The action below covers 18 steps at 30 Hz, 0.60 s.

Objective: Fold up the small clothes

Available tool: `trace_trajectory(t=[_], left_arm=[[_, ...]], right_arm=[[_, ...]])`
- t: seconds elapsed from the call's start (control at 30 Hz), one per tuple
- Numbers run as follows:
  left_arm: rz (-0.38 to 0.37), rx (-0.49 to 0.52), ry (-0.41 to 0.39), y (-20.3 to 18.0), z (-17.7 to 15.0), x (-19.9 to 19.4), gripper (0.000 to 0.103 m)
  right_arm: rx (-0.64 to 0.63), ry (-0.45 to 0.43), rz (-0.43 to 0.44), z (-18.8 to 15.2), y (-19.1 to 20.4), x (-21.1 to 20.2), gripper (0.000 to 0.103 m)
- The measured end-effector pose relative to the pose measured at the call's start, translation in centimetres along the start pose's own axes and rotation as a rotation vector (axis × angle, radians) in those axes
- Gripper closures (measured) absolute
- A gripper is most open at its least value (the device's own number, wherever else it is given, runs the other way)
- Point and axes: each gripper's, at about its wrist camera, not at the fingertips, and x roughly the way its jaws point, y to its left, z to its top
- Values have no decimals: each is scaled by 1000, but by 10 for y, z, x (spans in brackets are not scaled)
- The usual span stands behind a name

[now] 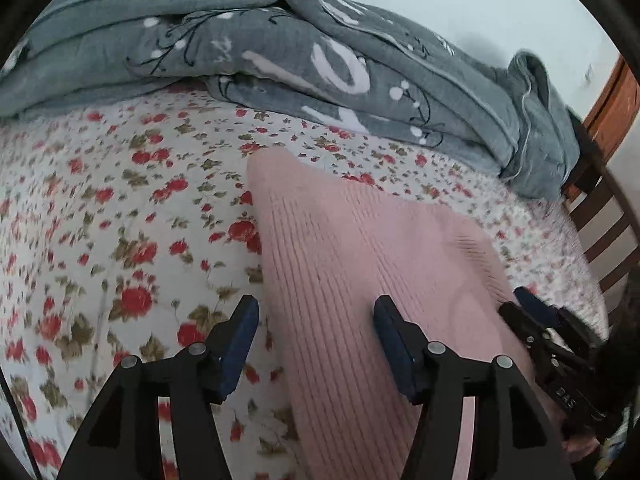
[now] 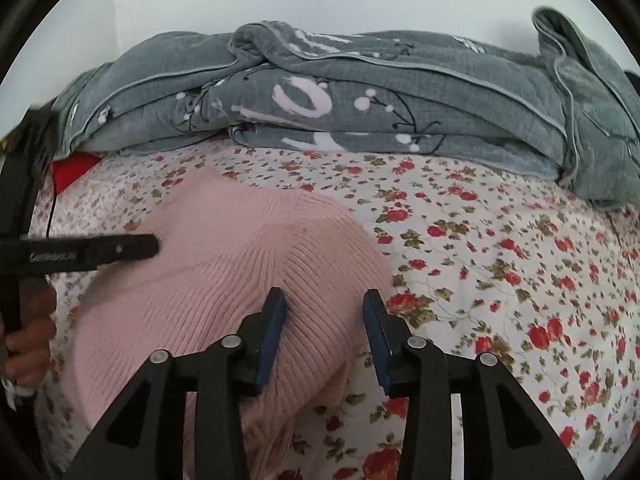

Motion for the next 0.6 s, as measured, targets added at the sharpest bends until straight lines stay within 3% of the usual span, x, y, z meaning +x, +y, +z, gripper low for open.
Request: trace_trajectory(t=[0.2, 0.47, 0.6], left_arm=[[-54, -49, -25, 9, -27, -31, 45], [4, -80, -5, -1, -57, -38, 43], [58, -31, 12, -19, -63, -52, 43]], right_arm=[[120, 0, 82, -14, -17, -19, 58], [87, 23, 5, -34, -9, -21, 57], [103, 25, -2, -31, -12, -43, 57]])
